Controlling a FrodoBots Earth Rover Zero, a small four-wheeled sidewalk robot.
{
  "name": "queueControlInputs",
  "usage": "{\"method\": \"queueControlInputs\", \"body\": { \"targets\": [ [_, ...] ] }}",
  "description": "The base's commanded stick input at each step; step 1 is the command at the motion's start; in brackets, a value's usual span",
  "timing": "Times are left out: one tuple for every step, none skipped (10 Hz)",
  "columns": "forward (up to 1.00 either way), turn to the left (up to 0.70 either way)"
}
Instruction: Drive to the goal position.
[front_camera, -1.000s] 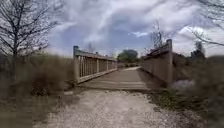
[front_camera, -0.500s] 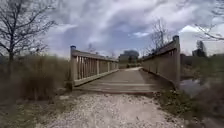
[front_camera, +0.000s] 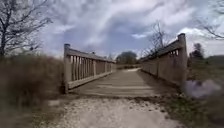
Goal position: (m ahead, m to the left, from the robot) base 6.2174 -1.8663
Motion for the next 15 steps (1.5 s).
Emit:
{"method": "queueControlInputs", "body": {
  "targets": [
    [0.5, 0.0],
    [0.5, 0.0],
    [0.5, 0.0],
    [0.5, 0.0],
    [0.5, -0.18],
    [0.5, -0.47],
    [0.5, -0.5],
    [0.5, -0.5],
    [0.5, -0.5],
    [0.5, -0.5],
    [0.5, -0.5],
    [0.5, -0.48],
    [0.5, -0.35],
    [0.5, -0.21],
    [0.5, -0.07]
  ]
}}
